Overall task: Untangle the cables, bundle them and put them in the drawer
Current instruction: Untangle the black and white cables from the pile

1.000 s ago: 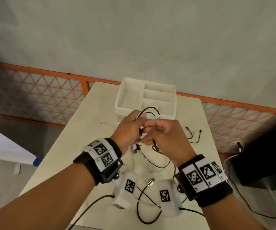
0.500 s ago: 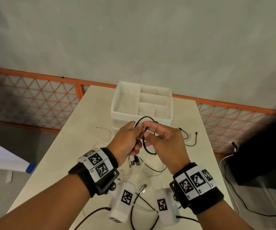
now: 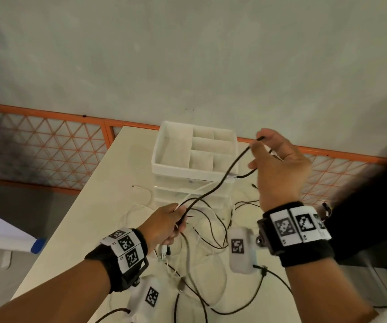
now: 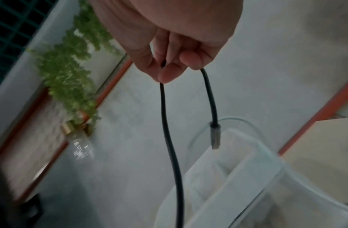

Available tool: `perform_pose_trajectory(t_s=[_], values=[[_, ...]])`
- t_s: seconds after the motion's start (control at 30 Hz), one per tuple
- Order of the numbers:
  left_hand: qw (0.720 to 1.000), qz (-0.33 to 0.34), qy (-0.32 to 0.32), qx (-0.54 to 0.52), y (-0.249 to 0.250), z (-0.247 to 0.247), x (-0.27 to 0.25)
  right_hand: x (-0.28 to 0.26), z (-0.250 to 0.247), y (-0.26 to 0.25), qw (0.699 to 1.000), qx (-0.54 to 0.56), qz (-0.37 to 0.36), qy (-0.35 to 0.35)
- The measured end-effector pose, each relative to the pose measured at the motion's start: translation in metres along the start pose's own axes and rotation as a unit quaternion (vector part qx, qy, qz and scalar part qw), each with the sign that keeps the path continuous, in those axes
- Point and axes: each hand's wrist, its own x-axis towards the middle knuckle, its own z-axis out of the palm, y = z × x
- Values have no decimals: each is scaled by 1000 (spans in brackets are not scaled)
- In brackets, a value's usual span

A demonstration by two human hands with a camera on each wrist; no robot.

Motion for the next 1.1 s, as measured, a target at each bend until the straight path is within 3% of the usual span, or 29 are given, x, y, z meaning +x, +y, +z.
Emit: perform_pose_trajectory(t_s=[0.07,0.13,0.23,0.37,0.47,0.6,0.7,0.8,0.83,0.97,1.03,1.1], values=[[1000,-16,11,-12,-3,-9,0,18,-14,18,1000,-10,18,21],[1000,-9,12,-27,6,-18,-3,27,-29,45,996,-64,58,-6],[999,24,0,-49,34,-24,-7,25,-45,81,972,-196,95,-84],[993,74,-30,-87,71,-24,-19,22,-56,99,947,-280,131,-86],[994,100,-35,-17,86,-28,-26,28,-64,100,941,-287,171,-56],[990,73,29,116,72,-36,-20,38,-74,100,956,-227,187,-2],[995,55,62,52,59,-38,-15,39,-74,107,938,-274,189,-99],[996,79,43,-29,65,-33,-17,26,-70,114,866,-393,225,-212],[995,87,30,-33,69,-30,-18,19,-66,108,852,-430,197,-222],[995,101,-17,11,78,-15,-18,-19,-32,63,906,-331,-37,-261],[994,104,-42,18,80,-6,-18,-38,-9,45,889,-311,-151,-300],[992,111,-60,9,79,0,-18,-42,3,41,875,-319,-208,-299]])
